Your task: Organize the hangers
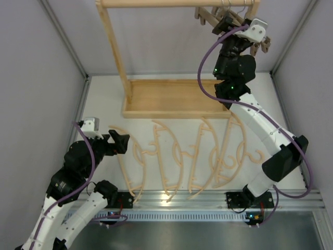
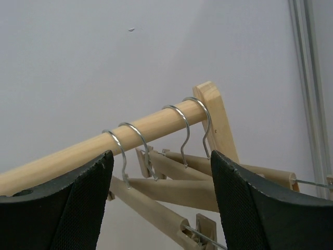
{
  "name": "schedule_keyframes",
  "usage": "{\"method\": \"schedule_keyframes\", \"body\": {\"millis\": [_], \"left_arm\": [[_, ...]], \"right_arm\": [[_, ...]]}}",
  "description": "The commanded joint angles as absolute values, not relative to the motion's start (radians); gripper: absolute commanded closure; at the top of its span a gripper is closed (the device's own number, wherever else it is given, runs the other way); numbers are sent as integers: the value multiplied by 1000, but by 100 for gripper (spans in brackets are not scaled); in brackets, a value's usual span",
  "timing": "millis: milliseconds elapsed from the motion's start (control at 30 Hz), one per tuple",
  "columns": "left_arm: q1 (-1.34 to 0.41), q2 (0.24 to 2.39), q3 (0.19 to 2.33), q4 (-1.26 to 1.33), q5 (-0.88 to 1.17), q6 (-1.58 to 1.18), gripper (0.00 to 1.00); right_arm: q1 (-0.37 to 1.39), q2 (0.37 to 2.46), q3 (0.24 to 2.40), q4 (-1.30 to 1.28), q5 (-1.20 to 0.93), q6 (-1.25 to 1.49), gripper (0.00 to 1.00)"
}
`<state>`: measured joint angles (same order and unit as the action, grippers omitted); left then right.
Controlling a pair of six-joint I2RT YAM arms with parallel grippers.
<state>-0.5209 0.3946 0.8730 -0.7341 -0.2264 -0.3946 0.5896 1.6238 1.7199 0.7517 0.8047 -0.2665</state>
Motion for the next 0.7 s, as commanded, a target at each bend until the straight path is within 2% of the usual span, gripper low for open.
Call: {"method": "schedule_keyframes", "body": {"millis": [0,300,467,667], "left_arm": [[-526,390,868,-706,-238,-402,2],[-525,388,867,-706,-250,-403,2],[-526,403,876,-706,-238,-393,2],[-525,498,926,-710,-215,-452,3]], "right_arm": [[649,1534,1680,700,753,-212,27],[797,1376,1525,629,723,-173,25],[894,1222,1447,482,727,-99,18],[902,935,1372,-94,747,266,15]]}}
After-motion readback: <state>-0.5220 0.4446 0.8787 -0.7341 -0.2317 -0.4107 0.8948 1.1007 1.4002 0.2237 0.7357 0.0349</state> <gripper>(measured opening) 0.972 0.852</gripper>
